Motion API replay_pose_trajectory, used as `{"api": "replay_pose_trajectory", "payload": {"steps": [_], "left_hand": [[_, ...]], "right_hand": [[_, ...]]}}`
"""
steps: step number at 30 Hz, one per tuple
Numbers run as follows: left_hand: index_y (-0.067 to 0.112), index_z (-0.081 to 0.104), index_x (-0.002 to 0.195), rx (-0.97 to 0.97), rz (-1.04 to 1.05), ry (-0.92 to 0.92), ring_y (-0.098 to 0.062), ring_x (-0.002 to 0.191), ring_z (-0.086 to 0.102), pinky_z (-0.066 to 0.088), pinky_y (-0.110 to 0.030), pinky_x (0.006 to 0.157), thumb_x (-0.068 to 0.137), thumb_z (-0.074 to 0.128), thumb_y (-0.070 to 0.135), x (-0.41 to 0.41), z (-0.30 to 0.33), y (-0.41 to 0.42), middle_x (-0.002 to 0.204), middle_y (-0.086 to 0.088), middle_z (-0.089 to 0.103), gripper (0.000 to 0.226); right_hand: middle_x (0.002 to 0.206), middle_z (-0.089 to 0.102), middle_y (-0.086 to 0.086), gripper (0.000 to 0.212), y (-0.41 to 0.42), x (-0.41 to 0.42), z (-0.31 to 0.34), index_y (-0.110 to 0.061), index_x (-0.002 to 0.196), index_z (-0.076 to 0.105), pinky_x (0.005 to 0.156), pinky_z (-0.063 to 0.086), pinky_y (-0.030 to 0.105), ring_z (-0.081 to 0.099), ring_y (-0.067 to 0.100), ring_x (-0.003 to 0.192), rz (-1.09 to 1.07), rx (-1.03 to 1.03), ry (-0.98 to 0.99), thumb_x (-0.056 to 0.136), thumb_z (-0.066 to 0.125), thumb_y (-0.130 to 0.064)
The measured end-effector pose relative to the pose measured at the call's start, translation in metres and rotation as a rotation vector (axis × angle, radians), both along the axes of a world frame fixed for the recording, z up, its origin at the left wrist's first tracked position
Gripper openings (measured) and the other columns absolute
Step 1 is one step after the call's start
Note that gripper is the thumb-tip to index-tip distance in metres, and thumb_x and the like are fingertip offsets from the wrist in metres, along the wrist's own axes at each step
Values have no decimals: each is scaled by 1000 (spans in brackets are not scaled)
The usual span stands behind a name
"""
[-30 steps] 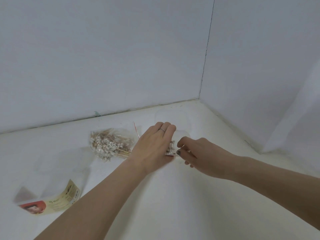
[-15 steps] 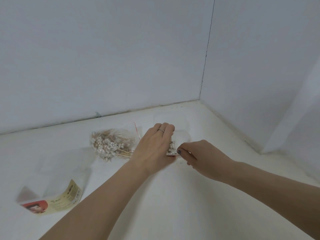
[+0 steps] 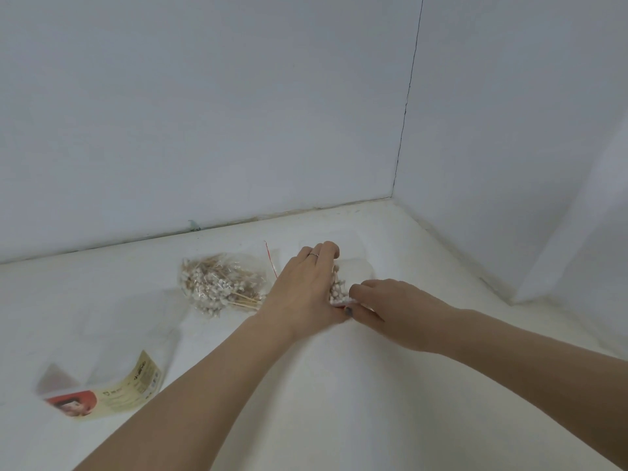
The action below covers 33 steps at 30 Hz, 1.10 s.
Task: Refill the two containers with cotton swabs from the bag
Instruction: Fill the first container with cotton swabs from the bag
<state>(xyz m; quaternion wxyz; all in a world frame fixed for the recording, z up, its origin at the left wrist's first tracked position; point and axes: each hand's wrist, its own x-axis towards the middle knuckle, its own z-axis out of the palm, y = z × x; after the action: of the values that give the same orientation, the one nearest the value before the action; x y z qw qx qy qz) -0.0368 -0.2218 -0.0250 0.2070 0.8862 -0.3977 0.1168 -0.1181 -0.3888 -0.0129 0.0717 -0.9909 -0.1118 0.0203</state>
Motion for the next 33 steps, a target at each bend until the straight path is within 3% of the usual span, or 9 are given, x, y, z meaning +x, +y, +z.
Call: {"api": "replay_pose_trajectory", "payload": {"steps": [4, 9, 13, 17, 21, 26, 28, 30, 33], "left_hand": [[16, 38, 121, 14, 10, 50, -19, 102, 44, 36, -30, 79, 68, 81, 46, 3, 0, -1, 106, 3, 53, 74], [16, 37, 125, 35, 6, 89, -20, 103, 44, 36, -31, 80, 70, 79, 50, 6, 0, -1, 111, 4, 51, 77], [16, 38, 126, 24, 10, 89, -20, 105, 45, 37, -31, 83, 74, 77, 52, 6, 1, -1, 114, 3, 53, 74], [15, 38, 126, 6, 13, 66, -21, 104, 48, 37, -31, 82, 76, 75, 53, 5, -1, -1, 112, 2, 54, 72], [16, 37, 129, -6, 20, 103, -20, 107, 47, 39, -31, 84, 75, 77, 51, 6, -3, -2, 117, 1, 53, 77], [16, 35, 132, -14, 25, 161, -21, 111, 46, 42, -32, 90, 75, 78, 47, 6, -2, -4, 118, 0, 53, 77], [16, 36, 132, -6, 17, 154, -20, 111, 46, 41, -32, 90, 76, 77, 49, 5, -1, -5, 119, 1, 53, 77], [15, 36, 133, 1, 17, 142, -21, 111, 47, 39, -31, 88, 77, 76, 50, 5, -1, -5, 121, 1, 53, 77], [14, 37, 134, 11, 16, 125, -21, 110, 47, 38, -30, 86, 77, 75, 49, 5, -1, -5, 120, 1, 53, 77]], "right_hand": [[90, 48, -5, 24, -3, 3, 8, -22, 96, 44, 70, 33, 31, 50, 21, 81, 29, -46, 74, 106, 30, -37], [97, 46, -4, 31, -5, 8, 17, -19, 114, 51, 75, 35, 30, 49, 21, 85, 45, -170, 74, 106, 32, -42], [110, 54, -2, 30, -3, 11, 23, -20, 121, 53, 82, 41, 30, 56, 22, 105, 28, -180, 125, 103, 40, -40], [107, 55, -3, 13, 0, 12, 21, -24, 104, 51, 83, 48, 33, 57, 21, 101, -28, -69, 194, 97, 51, -35], [102, 59, -3, 10, 0, 13, 20, -19, 97, 54, 77, 52, 34, 61, 19, 91, -67, 43, 221, 90, 55, -26], [106, 51, -2, 15, 2, 19, 22, -20, 109, 54, 87, 48, 33, 55, 22, 104, -34, -147, 220, 95, 50, -24], [94, 50, -5, 2, 2, 21, 23, -23, 92, 52, 75, 46, 28, 58, 21, 94, -36, -110, 228, 93, 52, -21], [81, 49, -8, 21, 2, 22, 28, -29, 74, 44, 59, 38, 23, 55, 14, 74, -60, -53, 230, 90, 54, -19], [78, 50, -9, 23, -1, 22, 31, -31, 72, 45, 54, 33, 20, 50, 8, 66, -74, 0, 225, 89, 56, -20]]}}
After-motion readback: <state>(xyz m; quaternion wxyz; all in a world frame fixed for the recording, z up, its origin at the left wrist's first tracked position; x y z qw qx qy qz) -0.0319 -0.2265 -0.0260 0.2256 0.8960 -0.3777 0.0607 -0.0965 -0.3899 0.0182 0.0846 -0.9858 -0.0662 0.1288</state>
